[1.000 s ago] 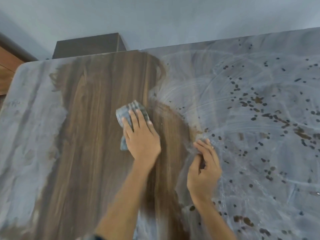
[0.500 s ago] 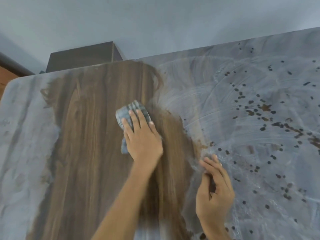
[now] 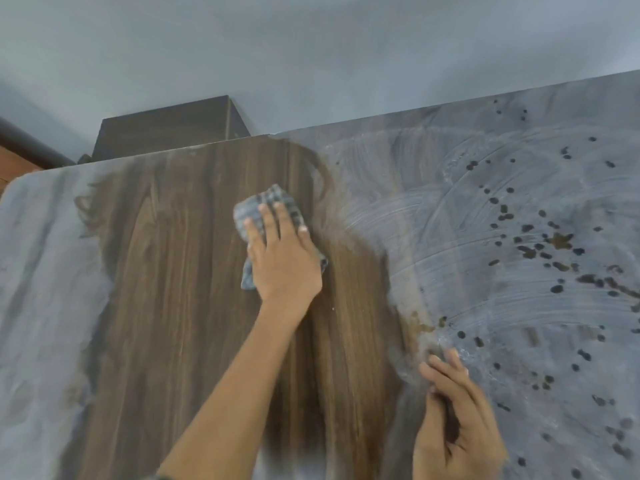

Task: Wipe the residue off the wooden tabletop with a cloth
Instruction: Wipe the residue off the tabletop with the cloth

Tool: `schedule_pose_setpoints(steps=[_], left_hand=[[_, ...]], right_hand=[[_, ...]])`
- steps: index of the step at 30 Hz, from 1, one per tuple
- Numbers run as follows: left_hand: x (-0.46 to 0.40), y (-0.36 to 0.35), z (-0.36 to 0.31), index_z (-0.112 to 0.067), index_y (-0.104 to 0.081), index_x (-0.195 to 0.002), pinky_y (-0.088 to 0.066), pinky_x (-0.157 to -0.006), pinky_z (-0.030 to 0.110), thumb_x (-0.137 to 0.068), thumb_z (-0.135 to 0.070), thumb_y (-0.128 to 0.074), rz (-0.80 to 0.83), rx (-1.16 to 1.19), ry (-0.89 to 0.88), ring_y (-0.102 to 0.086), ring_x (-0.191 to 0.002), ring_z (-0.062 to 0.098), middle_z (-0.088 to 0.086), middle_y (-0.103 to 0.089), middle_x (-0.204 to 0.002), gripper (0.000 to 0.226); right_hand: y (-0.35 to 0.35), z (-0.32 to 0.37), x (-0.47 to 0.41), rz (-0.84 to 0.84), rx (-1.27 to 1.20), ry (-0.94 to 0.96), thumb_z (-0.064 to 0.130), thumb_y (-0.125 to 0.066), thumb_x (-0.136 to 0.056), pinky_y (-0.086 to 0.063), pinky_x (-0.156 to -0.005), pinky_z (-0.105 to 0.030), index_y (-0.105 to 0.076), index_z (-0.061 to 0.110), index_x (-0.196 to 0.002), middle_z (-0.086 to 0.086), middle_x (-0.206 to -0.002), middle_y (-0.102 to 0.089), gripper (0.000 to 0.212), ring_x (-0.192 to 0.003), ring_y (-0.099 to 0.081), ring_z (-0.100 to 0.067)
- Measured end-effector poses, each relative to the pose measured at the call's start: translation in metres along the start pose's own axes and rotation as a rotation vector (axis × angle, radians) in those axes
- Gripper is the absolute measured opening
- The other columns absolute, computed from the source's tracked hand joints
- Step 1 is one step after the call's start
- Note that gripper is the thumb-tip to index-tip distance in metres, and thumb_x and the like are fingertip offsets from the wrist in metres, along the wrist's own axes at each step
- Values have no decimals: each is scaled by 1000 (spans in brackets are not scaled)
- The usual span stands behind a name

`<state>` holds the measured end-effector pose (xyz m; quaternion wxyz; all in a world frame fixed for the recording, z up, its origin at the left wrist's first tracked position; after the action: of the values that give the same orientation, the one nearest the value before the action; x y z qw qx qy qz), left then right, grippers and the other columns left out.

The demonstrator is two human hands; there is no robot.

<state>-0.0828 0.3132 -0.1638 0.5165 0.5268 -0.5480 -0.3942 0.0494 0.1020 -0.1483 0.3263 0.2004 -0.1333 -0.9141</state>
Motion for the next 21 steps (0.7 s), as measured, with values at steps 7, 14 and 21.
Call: schedule_pose_setpoints(steps=[7, 14, 21], left_hand=[[117, -10, -66, -13, -24, -144, -21, -110, 45, -96, -34, -23, -71, 49, -313, -18, -140, 30, 7, -25, -152, 52], [-41, 12, -63, -12, 4, -148, 4, -117, 41, -100, -37, -11, 37, 9, -175, 11, -143, 28, 8, 9, -156, 56], [7, 14, -35, -20, 3, -149, 0, -115, 39, -100, -40, -15, -25, 70, -84, 12, -143, 25, 1, 8, -157, 55]], right_hand=[[0, 2, -4, 36, 7, 10, 10, -45, -86, -45, -95, -45, -65, 9, -86, -6, -91, -65, 20, -103, -60, -20], [-4, 1, -3, 111, -3, 50, 14, -43, -85, -38, -102, -46, -64, 17, -90, 4, -98, -68, 22, -112, -56, -22], [-16, -6, 1, 270, 303, 105, 23, -45, -78, -21, -111, -25, -68, 6, -105, 1, -114, -61, 39, -122, -44, -23]])
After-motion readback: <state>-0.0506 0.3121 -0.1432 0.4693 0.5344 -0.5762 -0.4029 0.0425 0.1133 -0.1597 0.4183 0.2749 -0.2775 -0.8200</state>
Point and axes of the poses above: each hand's wrist, its own x-axis away from the middle knuckle, its own y-axis out of the back of the hand, z = x × y, the point moved 3 cm from there along -x, towards the middle knuckle
